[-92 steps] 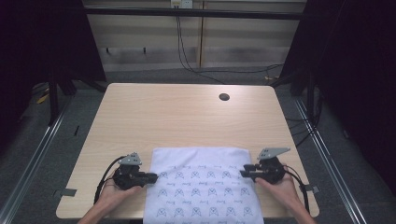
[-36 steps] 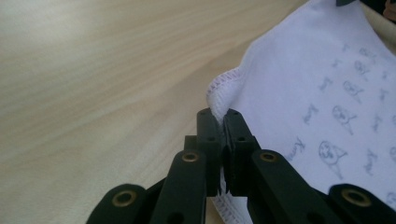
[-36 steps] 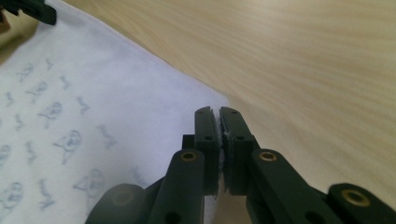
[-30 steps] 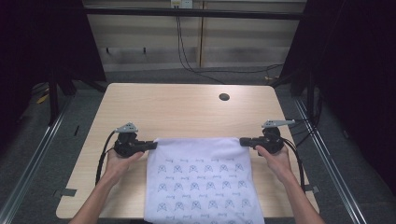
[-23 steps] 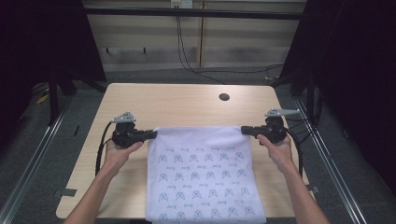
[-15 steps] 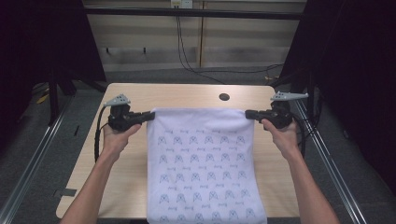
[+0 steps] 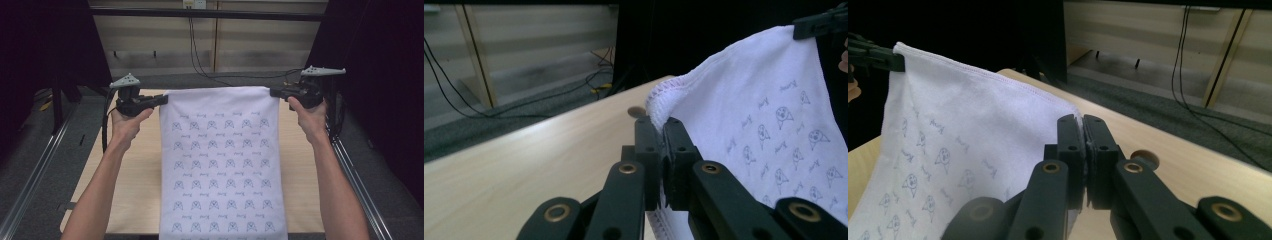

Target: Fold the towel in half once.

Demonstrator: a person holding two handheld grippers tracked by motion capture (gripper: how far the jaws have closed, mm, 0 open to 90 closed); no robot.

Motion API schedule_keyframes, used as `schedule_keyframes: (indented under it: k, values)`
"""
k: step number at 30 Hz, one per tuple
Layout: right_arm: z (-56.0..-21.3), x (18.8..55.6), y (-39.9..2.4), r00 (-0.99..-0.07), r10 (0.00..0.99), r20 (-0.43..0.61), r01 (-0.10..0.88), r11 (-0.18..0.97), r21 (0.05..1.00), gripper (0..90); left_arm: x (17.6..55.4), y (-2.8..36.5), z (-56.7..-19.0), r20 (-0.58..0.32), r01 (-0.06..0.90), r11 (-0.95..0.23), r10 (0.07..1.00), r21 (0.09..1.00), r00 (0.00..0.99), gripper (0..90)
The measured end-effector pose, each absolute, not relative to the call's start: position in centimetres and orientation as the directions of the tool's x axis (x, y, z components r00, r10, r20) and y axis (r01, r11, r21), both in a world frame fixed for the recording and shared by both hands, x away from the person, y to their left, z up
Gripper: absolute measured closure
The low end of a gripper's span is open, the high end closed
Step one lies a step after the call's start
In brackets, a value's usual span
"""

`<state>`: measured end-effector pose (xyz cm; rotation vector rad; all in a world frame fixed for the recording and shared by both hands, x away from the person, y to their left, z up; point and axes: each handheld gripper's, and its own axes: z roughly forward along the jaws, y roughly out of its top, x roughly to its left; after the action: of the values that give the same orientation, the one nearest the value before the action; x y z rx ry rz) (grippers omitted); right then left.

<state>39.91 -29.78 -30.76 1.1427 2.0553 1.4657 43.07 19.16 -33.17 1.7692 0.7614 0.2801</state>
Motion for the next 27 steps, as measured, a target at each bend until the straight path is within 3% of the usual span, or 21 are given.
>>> schedule_keyframes:
  k: [9,12,18,21,27]
  values:
    - [-25.0,41.2,-29.7,-0.568,0.82,0.068,0.339,0.158,0.928,87.4,44.0,18.5,-28.7,-0.137,0.28,-0.119,0.654,0.953,0.744,87.3]
    - [-24.1,40.4,-30.0,-0.601,0.795,0.079,0.313,0.144,0.939,87.5,42.9,18.8,-28.5,-0.13,0.265,-0.123,0.633,0.956,0.763,87.3]
    - [-27.1,37.5,-30.4,-0.648,0.755,0.099,0.328,0.159,0.931,87.5,39.3,18.8,-30.7,-0.123,0.26,-0.162,0.576,0.952,0.808,87.3]
    - [-28.7,35.8,-30.4,-0.674,0.735,0.081,0.351,0.222,0.91,87.6,36.9,18.6,-32.6,-0.121,0.258,-0.181,0.547,0.949,0.829,87.2]
    - [-32.2,31.2,-31.1,-0.708,0.697,0.111,0.38,0.245,0.892,87.5,34.0,19.7,-36.5,-0.188,0.332,-0.193,0.526,0.923,0.83,87.2]
